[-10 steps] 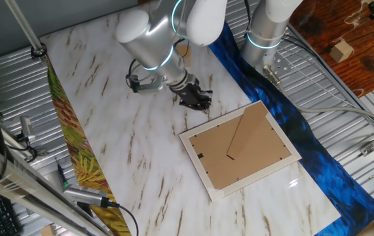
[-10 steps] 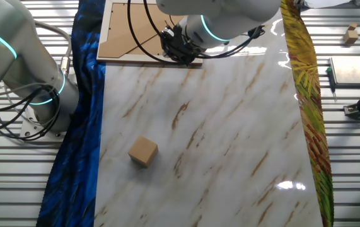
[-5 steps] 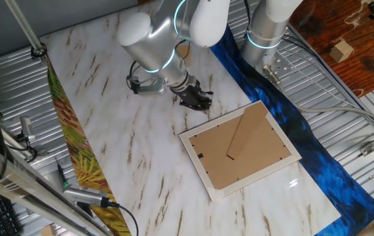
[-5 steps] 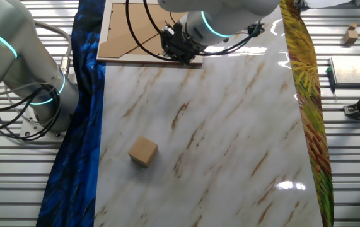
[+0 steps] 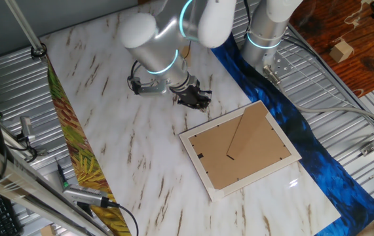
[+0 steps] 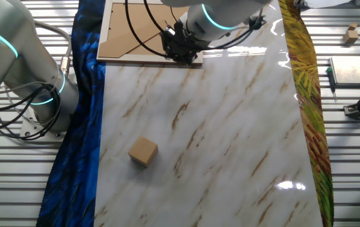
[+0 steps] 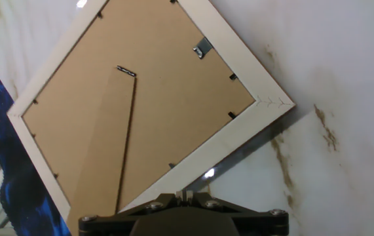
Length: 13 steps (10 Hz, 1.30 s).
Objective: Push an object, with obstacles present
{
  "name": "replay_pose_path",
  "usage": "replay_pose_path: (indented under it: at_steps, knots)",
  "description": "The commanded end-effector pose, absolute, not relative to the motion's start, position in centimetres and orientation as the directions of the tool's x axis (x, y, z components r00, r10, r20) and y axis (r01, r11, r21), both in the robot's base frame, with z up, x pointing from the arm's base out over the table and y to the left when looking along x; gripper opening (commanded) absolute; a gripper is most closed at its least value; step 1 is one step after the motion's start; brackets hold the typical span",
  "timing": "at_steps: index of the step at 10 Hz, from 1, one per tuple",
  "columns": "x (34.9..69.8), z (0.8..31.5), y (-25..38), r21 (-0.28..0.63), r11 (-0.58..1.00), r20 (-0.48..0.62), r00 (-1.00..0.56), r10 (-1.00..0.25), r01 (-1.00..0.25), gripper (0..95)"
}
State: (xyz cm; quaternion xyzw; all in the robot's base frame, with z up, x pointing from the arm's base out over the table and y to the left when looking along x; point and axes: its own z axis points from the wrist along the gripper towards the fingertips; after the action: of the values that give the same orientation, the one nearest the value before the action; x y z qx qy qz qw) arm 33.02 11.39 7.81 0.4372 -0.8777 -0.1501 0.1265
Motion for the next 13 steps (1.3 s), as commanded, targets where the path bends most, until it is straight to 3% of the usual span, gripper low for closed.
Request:
replay_pose_path:
  at_steps: [1, 6, 13]
  knots:
    - [33.7, 7.8, 9.5, 0.361, 0.557, 0.093, -0.566, -0.819, -0.748, 0.0]
    - [34.2, 7.9, 7.5, 0.300, 0.531, 0.092, -0.530, -0.843, -0.793, 0.0]
    - [34.3, 7.9, 7.1, 0.295, 0.518, 0.093, -0.515, -0.852, -0.803, 0.0]
